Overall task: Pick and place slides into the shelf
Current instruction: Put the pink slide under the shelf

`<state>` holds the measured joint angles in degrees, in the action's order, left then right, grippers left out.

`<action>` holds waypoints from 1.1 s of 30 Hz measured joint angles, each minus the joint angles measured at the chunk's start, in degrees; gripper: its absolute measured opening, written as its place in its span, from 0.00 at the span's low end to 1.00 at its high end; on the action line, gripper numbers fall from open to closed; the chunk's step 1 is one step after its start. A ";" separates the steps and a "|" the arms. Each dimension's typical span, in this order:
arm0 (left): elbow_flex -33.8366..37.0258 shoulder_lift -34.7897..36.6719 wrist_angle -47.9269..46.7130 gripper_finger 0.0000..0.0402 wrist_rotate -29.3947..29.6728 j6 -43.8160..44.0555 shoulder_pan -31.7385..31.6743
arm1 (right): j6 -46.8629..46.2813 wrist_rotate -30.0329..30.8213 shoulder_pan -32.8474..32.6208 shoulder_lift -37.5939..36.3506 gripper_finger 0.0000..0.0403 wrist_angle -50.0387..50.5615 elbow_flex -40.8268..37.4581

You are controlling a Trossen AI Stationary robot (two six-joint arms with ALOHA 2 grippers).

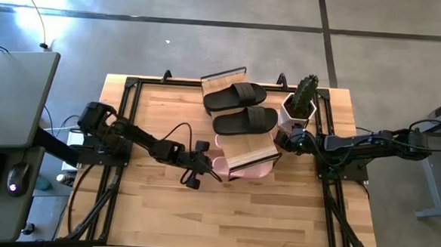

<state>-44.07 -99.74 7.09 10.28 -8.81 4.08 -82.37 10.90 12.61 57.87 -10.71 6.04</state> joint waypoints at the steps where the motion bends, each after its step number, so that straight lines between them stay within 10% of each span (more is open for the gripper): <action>1: -0.04 -0.62 1.14 0.00 -0.03 -0.02 0.00 | 0.14 -0.02 0.01 -0.01 0.00 -0.04 0.00; 33: -0.13 -2.73 -1.19 0.00 4.44 1.78 0.07 | 2.95 5.09 -2.39 -3.65 0.00 4.92 0.00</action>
<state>-44.21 -102.47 5.91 14.72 -7.02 4.14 -79.42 15.99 10.22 54.22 -5.79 6.04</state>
